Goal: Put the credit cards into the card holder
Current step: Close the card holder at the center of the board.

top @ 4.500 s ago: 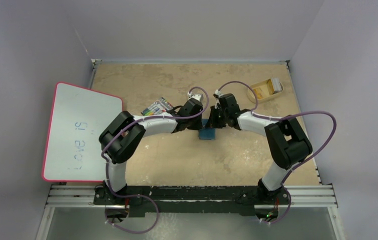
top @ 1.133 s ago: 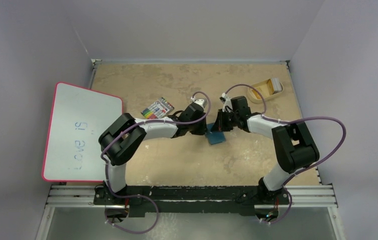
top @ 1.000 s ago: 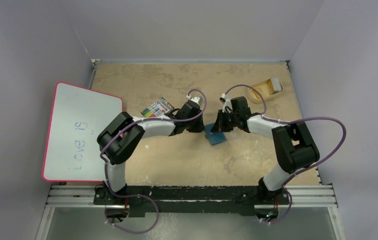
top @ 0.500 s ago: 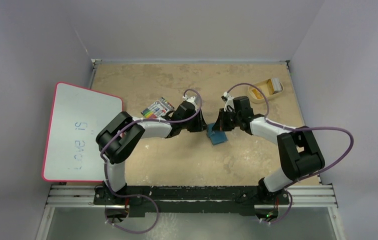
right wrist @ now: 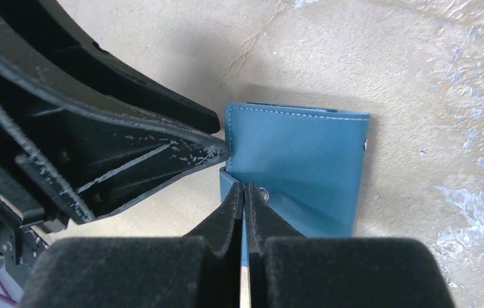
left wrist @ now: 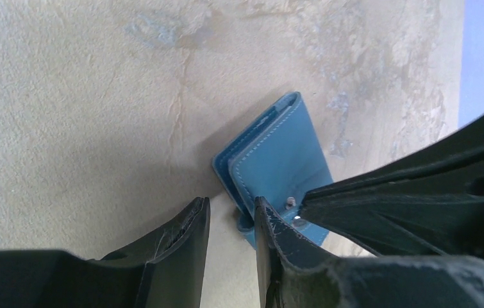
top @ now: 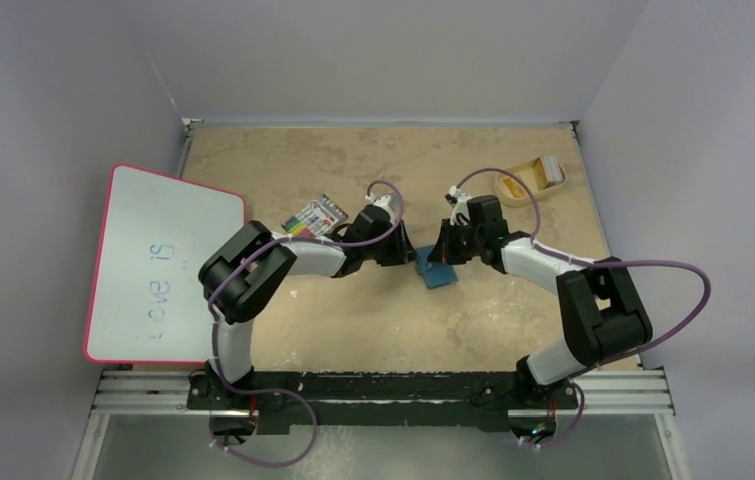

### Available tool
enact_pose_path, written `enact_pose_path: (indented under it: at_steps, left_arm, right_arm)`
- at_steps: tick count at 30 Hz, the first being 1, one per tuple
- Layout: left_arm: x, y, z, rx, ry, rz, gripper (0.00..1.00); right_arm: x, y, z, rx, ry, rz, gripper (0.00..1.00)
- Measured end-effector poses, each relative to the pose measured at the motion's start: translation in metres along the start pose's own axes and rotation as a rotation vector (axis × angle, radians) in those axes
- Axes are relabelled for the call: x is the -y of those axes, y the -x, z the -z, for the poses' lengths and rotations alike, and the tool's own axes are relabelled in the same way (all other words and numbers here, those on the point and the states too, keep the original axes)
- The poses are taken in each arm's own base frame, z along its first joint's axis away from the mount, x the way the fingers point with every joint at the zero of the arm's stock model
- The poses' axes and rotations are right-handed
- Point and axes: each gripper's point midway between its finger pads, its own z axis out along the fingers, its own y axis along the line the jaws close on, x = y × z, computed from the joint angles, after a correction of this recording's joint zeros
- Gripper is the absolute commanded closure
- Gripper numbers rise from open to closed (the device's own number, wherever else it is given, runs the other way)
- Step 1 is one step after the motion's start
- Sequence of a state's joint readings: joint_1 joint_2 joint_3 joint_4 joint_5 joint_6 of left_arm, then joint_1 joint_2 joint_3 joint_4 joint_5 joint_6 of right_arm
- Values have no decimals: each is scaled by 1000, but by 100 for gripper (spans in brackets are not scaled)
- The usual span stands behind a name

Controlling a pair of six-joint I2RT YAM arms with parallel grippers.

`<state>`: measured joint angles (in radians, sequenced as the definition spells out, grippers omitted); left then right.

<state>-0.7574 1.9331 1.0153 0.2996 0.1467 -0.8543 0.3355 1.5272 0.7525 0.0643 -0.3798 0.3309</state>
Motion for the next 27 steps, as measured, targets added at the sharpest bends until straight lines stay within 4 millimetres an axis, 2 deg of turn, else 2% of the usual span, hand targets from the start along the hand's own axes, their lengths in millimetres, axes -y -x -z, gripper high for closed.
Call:
enact_pose_path:
  at_steps: [3,14,15,18,22,27]
  left_arm:
    - [-5,-4,-5,-14,4,11,69]
    - [4,-2,-15,-2,-52,53,70]
    - [5,-2,-16,-3,-61,62,75]
    - [6,-3,-19,-7,-74,79,98]
    - [7,-1,-22,-9,-79,88,100]
    - [5,0,-21,-21,-75,69,100]
  right_arm:
    - [2,-3,1,-3,-5,1,100]
    - [3,-7,1,-6,-7,1,100]
    - [3,-7,1,-6,-7,0,100]
    - [3,-7,1,-4,-7,1,100]
    - [5,-6,3,6,-21,3,100]
    - [3,5,12,54,-38,27,100]
